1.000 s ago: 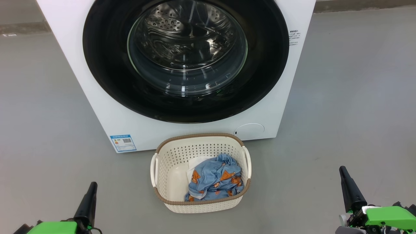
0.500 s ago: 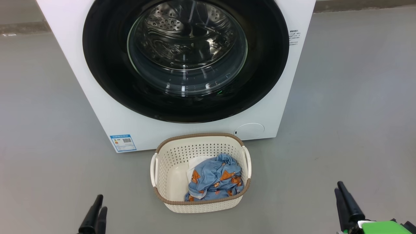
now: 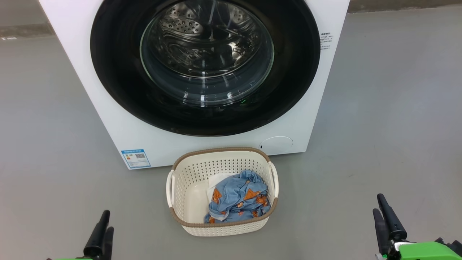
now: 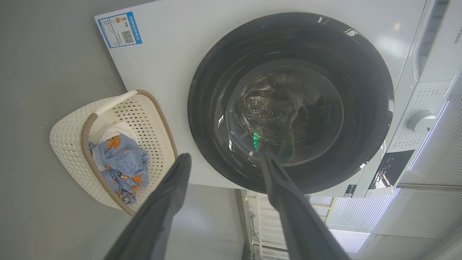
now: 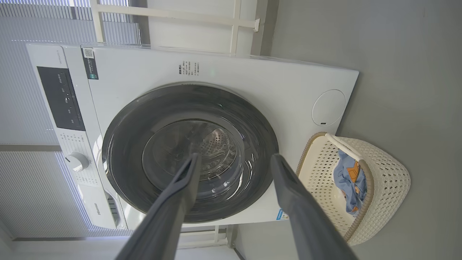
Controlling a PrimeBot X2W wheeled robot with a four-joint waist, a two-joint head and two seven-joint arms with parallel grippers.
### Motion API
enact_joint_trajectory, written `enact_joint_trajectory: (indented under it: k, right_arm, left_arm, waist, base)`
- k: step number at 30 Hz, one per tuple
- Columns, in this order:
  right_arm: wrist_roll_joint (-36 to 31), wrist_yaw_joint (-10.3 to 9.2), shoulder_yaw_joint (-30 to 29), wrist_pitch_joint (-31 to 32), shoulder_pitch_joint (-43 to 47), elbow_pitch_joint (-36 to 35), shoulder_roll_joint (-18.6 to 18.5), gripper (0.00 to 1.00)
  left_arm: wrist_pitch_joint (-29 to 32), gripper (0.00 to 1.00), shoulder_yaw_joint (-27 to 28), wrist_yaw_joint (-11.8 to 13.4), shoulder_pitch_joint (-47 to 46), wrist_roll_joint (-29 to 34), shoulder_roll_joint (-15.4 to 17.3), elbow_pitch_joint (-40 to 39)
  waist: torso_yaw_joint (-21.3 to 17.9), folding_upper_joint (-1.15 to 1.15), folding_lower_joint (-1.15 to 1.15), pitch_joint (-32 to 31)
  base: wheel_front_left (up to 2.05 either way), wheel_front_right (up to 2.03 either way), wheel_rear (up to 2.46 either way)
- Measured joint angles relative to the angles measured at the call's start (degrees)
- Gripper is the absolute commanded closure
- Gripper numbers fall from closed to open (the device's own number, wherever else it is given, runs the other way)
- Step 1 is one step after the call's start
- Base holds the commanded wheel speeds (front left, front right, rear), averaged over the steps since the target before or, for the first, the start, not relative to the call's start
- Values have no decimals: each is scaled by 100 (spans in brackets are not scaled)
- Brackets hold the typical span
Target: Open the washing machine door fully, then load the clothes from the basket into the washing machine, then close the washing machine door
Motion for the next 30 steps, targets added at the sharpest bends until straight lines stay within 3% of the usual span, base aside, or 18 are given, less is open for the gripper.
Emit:
enact_joint_trajectory:
  k: [30]
  right_arm:
    - [-2570, 0, 256, -488, -310, 58, -52, 0]
  left_arm:
    - [-504, 0, -379, -2, -141, 1758, 398, -18]
  waist:
    - [-12, 0, 0, 33]
  base:
    - [0, 0, 0]
